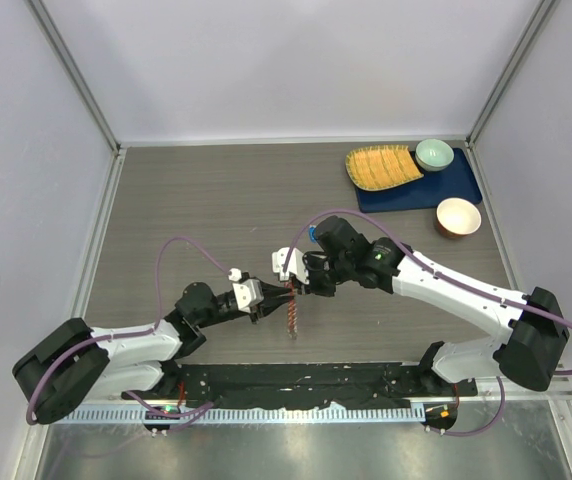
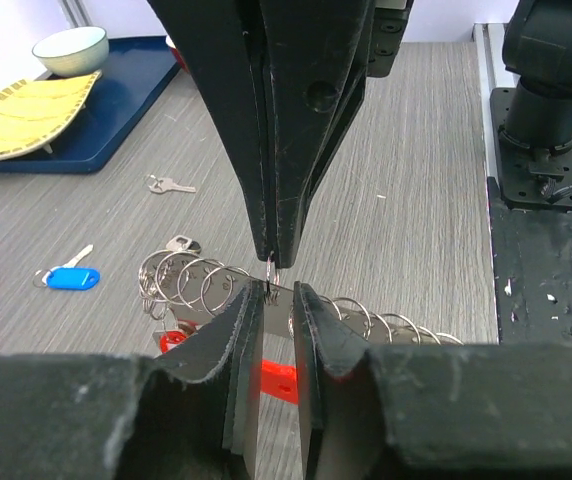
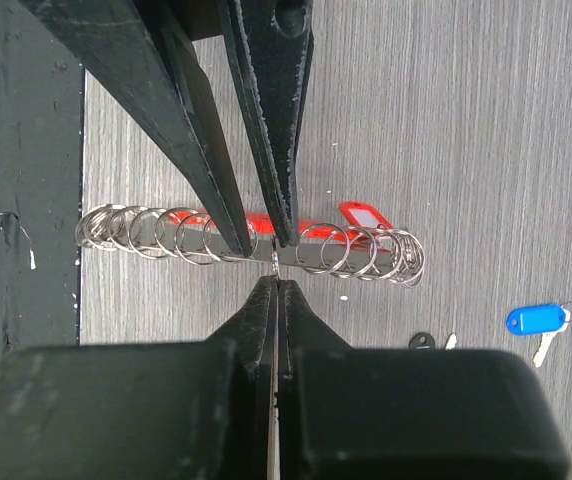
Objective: Put the keys on the keyring
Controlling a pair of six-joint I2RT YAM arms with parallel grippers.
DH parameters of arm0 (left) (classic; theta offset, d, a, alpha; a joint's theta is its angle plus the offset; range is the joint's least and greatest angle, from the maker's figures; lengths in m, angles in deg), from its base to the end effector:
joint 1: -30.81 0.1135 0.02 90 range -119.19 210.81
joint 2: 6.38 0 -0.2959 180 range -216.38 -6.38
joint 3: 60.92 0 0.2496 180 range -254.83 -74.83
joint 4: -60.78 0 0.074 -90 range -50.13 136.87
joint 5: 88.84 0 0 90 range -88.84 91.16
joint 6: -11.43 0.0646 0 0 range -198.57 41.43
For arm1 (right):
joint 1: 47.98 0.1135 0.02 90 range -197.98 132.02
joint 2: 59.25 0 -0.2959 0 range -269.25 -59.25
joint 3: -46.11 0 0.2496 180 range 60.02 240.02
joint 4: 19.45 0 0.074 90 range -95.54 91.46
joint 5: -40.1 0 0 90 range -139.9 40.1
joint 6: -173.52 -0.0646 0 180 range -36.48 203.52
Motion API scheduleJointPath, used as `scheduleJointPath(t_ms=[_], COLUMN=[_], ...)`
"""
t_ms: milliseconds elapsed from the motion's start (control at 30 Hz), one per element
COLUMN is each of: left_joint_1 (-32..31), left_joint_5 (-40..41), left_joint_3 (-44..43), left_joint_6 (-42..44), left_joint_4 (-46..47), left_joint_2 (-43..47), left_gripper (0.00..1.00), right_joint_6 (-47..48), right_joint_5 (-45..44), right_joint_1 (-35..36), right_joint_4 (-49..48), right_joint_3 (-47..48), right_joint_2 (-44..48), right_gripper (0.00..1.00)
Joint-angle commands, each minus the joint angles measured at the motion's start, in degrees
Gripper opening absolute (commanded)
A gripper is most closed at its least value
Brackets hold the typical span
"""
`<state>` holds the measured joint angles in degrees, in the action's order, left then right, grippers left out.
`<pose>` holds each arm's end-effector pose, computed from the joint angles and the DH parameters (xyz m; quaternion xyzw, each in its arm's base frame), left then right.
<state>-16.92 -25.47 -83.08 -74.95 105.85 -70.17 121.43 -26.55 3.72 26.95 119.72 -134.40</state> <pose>0.1181 -0.1729 0.2211 0.4402 0.5286 -0.4124 0.5973 0.1553 0.2379 0.2938 -0.6957 0.5974 0.2297 0.3262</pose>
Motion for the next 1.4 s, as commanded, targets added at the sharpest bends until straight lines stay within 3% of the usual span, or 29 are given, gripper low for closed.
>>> scheduleJointPath(t_ms=[0,133,433,867,1133,1300,1333,1367], left_joint_1=[0.0,0.0,-0.09,0.0,-0.09,-0.09,0.0,0.0], left_joint_5=[-0.88,-1.49,-2.81,-1.85,-1.75,-0.97,-0.53,1.04], left_joint_3=[-2.21,-2.91,-3.61,-3.79,-3.97,-3.62,-3.27,-2.91], left_joint_6=[0.42,0.16,-0.63,-0.63,-0.89,-0.81,-0.54,-0.45], left_joint_4=[1.93,1.66,0.88,-4.57,-4.66,-5.45,-5.46,-5.11], left_joint_2=[0.42,-0.1,-1.78,-0.81,-0.99,-0.72,-0.64,-0.55], left_gripper=[0.21,0.2,0.01,0.18,0.0,0.0,0.0,0.0], right_joint_6=[0.76,0.76,0.76,0.32,0.06,-2.39,-3.01,-3.89], right_joint_5=[1.69,2.05,2.05,0.99,0.47,-1.64,-1.99,-3.13], right_joint_1=[0.5,0.59,0.77,0.77,0.77,0.68,0.68,0.68], right_joint_4=[-1.9,-1.9,-2.34,-2.26,-2.61,-3.92,-4.71,-5.24], right_joint_3=[2.0,1.82,1.82,1.91,1.56,0.86,0.51,0.15], right_joint_2=[0.71,0.62,0.8,1.24,1.59,2.47,2.73,3.26], right_gripper=[0.01,0.01,0.01,0.01,0.01,0.01,0.02,0.09])
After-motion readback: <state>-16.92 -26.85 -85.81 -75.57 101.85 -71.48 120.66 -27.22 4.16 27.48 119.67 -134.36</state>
